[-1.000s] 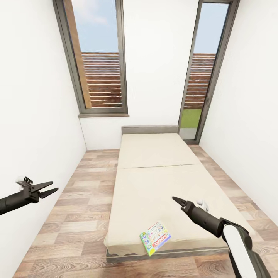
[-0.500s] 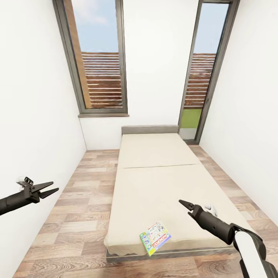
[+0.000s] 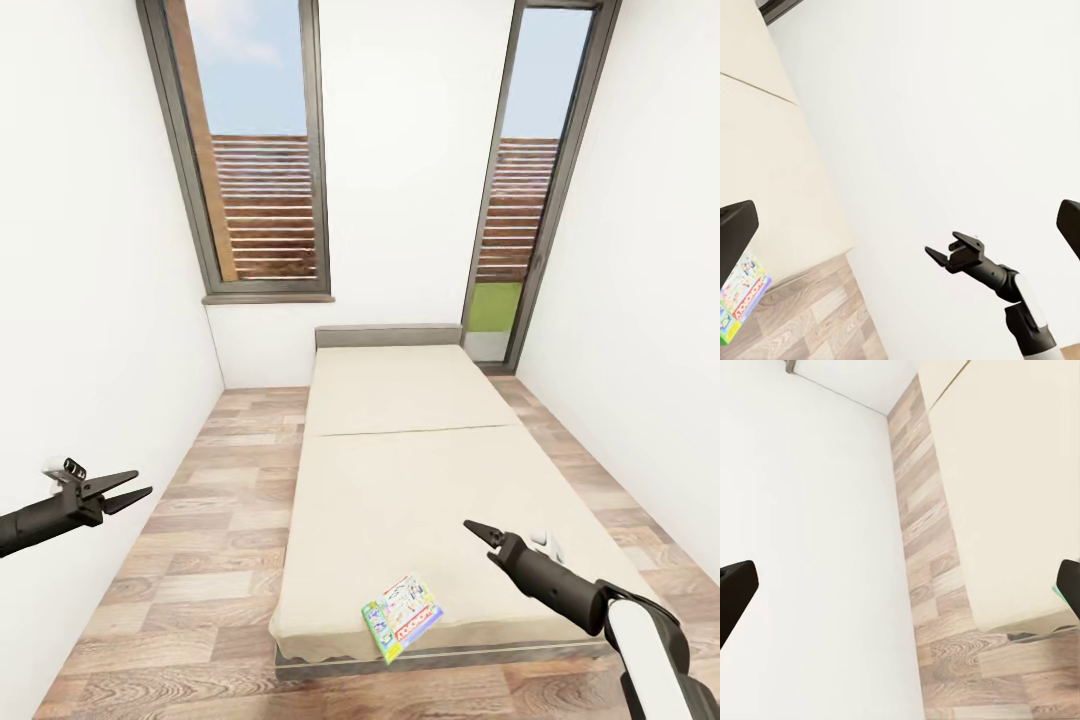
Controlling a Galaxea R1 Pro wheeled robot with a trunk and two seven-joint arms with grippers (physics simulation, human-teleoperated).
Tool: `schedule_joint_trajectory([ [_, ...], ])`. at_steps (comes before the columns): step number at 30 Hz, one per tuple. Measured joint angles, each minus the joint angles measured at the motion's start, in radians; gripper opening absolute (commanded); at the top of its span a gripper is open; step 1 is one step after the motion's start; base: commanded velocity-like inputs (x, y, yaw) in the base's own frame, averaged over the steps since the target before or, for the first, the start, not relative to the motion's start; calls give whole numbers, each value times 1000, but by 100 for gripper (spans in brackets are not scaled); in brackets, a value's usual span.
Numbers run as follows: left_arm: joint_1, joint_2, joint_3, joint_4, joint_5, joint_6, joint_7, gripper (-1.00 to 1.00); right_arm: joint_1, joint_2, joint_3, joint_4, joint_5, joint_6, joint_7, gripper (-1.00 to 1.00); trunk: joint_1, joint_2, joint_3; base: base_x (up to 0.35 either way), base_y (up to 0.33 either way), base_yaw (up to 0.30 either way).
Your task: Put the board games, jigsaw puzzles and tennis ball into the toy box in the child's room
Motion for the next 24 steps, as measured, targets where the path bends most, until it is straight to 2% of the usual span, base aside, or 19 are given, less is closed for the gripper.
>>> schedule_joint_trajectory([
  [8,0,0,0,0,0,0,4,100,-3,0,0,38,0,-3,-1,100,0,0,0,0,0,0],
  [15,0,0,-2,0,0,1,4,100,-10,-1,-10,81,0,-5,-1,100,27,-49,-22,0,0,0],
  [18,0,0,-1,0,0,1,3,100,-12,-2,-27,92,0,-5,0,100,38,-70,-31,0,0,0],
  [24,0,0,-1,0,-1,2,3,100,-13,-4,-85,138,1,-3,2,100,61,-112,-50,0,0,0],
])
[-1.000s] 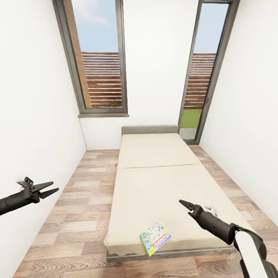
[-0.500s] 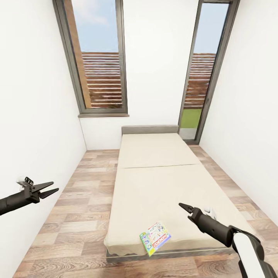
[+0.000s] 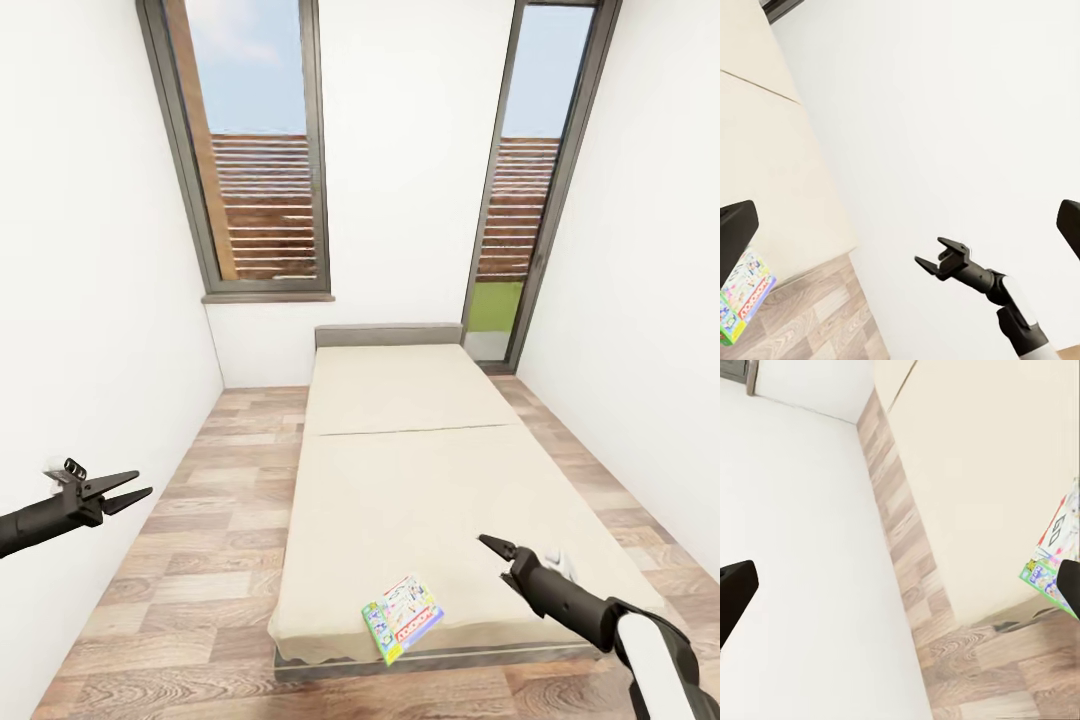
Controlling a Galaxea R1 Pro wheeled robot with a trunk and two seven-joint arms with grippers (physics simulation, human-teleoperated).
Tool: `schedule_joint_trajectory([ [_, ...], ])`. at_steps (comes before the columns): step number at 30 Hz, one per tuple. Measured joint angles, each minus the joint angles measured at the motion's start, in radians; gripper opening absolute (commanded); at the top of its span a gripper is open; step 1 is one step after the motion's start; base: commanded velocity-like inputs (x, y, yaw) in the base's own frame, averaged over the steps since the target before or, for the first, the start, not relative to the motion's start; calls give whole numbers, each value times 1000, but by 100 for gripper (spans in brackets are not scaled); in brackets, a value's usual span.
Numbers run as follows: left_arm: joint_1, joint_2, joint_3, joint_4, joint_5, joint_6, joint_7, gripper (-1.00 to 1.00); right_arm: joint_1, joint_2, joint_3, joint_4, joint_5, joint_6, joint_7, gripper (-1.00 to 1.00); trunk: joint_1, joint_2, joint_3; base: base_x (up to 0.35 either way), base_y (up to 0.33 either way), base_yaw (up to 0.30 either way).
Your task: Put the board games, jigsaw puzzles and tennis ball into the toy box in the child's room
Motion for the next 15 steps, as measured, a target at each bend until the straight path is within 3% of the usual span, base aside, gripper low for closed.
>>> schedule_joint_trajectory([
  [9,0,0,-1,0,0,0,-1,100,1,-1,-75,193,1,-4,50,100,35,-63,-28,0,0,0],
  [15,0,0,-1,0,0,0,-1,100,0,1,-88,241,0,-6,103,100,58,-105,-47,0,0,0],
])
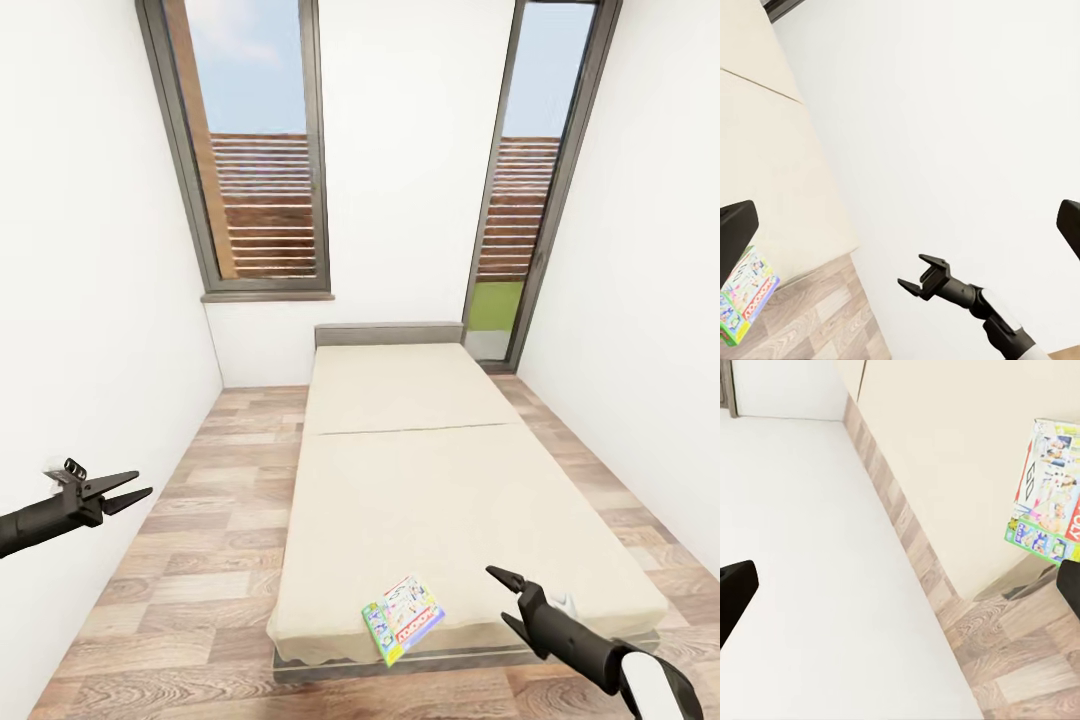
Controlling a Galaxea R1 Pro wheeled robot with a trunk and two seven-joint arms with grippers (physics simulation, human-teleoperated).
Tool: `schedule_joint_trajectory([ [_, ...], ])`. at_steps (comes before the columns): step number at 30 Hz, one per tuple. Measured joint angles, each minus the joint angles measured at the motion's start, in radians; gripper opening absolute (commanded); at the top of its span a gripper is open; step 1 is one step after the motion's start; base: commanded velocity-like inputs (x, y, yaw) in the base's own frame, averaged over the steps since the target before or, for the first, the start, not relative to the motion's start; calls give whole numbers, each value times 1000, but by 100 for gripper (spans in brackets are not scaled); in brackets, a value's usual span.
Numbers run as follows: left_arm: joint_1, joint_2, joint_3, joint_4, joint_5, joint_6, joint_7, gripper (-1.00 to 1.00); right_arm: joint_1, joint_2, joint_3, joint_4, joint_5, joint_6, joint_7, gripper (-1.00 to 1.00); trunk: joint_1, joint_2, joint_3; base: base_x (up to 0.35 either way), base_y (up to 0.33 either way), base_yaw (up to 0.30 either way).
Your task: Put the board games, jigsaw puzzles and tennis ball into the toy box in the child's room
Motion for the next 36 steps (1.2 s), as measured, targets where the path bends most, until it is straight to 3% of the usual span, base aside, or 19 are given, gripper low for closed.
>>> schedule_joint_trajectory([
  [12,0,0,1,0,0,0,0,100,6,7,4,10,1,-100,22,100,46,-84,-38,0,0,0],
  [23,0,-1,2,0,0,1,0,100,7,17,3,16,-2,-106,23,100,88,-161,-72,0,0,0],
  [36,0,0,0,0,1,2,-1,100,5,14,-2,140,-10,-108,20,100,138,-253,-113,0,0,0],
])
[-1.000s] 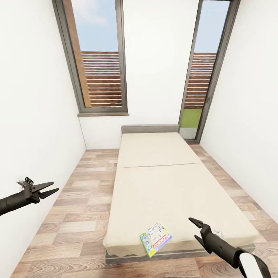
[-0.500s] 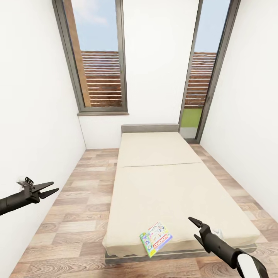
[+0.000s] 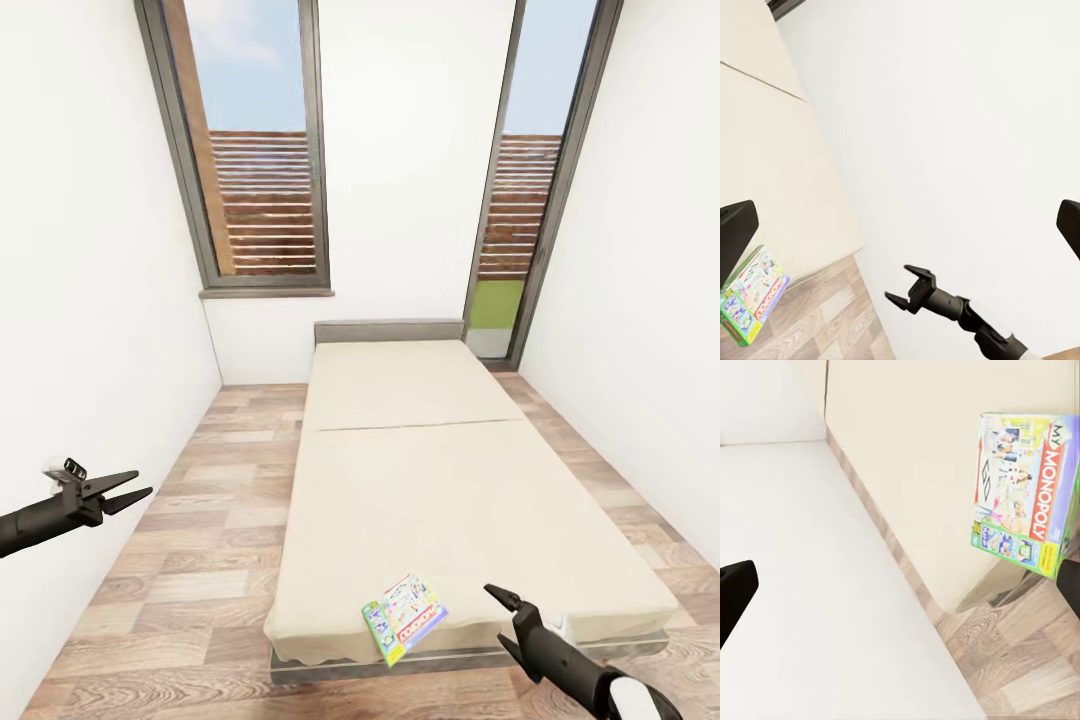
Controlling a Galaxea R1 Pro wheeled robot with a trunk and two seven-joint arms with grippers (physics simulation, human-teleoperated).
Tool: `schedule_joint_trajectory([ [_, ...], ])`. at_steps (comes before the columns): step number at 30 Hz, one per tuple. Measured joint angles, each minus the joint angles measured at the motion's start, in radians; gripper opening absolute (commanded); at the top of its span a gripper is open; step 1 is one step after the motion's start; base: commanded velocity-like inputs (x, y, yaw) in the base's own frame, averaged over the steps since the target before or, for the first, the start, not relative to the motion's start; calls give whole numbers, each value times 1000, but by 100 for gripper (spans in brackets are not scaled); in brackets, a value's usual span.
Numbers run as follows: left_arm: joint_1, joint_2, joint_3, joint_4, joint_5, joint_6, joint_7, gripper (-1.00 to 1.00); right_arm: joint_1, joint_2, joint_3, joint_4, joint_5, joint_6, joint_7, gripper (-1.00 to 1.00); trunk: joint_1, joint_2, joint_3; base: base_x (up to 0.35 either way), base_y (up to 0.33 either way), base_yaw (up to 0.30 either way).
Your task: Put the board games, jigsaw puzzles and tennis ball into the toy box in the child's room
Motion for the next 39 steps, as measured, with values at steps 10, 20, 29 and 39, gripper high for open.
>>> schedule_joint_trajectory([
  [10,0,0,-1,0,1,0,0,100,0,3,-8,12,-7,-2,1,100,38,-70,-31,0,0,0],
  [20,0,0,0,0,1,-1,0,100,-2,2,-8,84,-66,-93,12,100,77,-140,-63,0,0,0],
  [29,0,0,1,0,1,-1,0,100,-8,-6,-6,122,-63,-149,54,100,111,-203,-91,0,0,0],
  [39,0,0,1,0,2,-2,0,100,-18,-9,-2,127,-64,-154,60,100,150,-273,-122,0,0,0],
])
